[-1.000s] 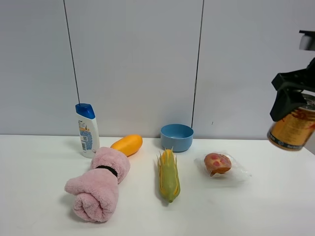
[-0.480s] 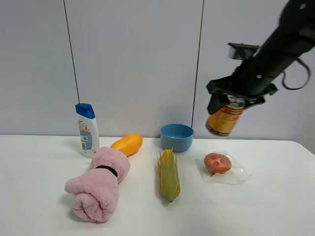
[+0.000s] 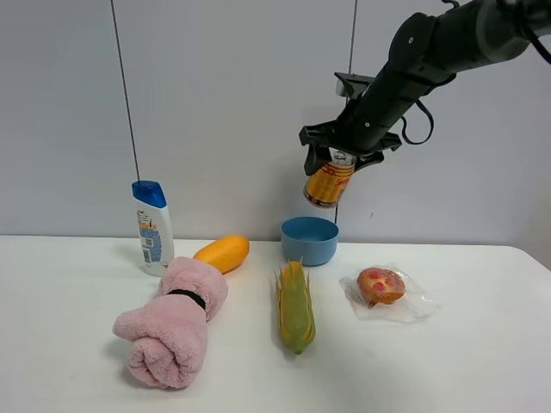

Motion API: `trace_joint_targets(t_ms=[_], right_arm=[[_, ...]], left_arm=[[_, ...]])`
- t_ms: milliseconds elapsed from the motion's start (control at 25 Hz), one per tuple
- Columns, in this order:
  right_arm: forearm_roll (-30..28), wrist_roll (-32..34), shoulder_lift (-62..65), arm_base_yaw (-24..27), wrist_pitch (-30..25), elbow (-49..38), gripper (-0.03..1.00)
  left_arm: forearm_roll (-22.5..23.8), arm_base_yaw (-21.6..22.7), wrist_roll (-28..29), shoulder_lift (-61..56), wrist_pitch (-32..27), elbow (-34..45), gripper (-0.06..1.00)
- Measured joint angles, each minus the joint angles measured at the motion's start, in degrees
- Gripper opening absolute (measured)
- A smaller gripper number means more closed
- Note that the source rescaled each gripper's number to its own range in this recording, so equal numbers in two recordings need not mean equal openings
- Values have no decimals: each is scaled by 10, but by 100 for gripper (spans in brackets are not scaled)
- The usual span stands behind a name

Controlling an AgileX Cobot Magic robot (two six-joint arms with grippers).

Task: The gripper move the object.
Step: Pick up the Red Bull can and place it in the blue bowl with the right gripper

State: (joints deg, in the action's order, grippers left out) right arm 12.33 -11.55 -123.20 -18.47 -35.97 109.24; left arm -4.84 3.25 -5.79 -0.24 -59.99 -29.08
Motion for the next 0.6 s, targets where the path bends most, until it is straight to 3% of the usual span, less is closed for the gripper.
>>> trace_joint_targets(t_ms=[600], right_arm=[[2, 0, -74, 0, 73, 16, 0]], left_arm=[[0, 0, 0, 0, 0, 0, 100]])
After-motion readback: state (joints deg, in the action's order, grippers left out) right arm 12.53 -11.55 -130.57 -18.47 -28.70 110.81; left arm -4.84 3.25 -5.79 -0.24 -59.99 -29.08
